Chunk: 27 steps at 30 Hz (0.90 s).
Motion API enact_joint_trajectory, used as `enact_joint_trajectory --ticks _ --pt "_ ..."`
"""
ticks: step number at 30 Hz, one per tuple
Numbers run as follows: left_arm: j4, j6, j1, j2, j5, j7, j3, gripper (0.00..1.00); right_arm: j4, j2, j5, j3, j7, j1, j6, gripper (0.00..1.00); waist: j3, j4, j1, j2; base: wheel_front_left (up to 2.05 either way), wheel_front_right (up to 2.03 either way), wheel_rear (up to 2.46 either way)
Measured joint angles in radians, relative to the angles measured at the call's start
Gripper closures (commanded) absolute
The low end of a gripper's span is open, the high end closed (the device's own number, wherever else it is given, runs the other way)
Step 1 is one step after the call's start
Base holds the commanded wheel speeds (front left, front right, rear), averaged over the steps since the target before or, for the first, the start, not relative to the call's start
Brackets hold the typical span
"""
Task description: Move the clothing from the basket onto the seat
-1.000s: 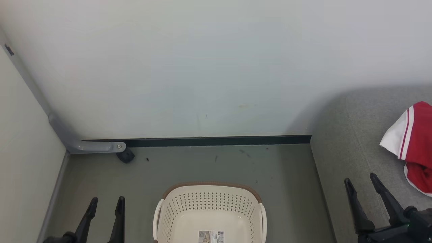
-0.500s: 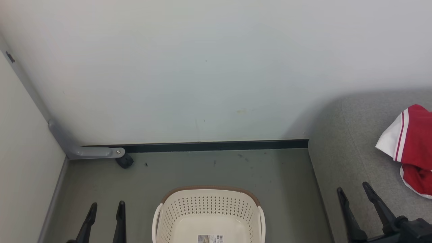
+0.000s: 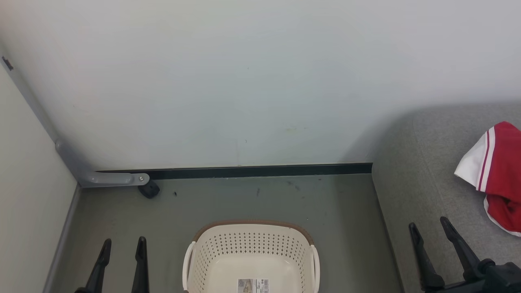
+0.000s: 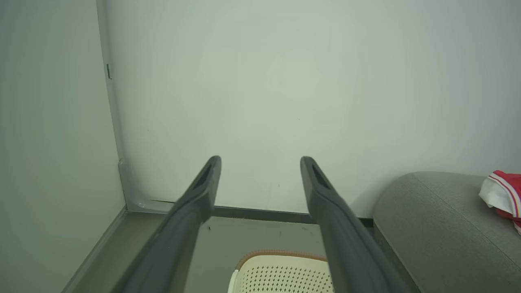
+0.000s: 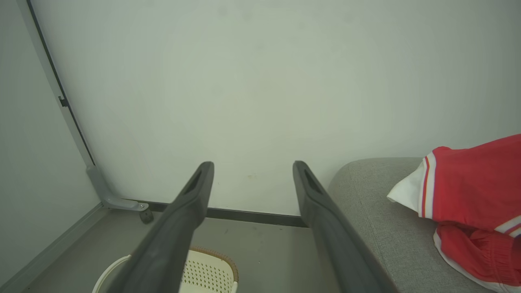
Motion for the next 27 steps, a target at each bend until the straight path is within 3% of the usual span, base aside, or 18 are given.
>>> enact_joint_trajectory --ticks 12,13,22,27 --pt "-0.006 0.0 0.014 -0.016 0.021 0.0 0.004 0.0 0.003 0.017 -0.025 -0.012 0.0 0.0 0.01 0.0 0.009 -0.008 0.0001 0.0 0.0 0.0 0.0" --pt "-0.007 0.0 0.014 -0.017 0.021 0.0 0.004 1.0 0.003 0.018 -0.025 -0.013 0.0 0.0 0.011 1.0 0.01 -0.008 0.0001 0.0001 0.0 0.0 0.0" --pt "0.057 -0.004 0.034 -0.047 0.006 0.011 -0.002 1.0 0.065 0.065 -0.011 -0.004 0.012 0.028 0.013 1.0 0.01 -0.008 0.0001 0.0 0.0 0.0 0.0" --pt "0.067 -0.016 0.033 -0.055 -0.054 0.03 0.014 1.0 0.072 0.077 0.048 -0.027 0.03 0.027 0.021 1.0 0.007 -0.006 0.0001 0.0 0.0 0.0 0.0"
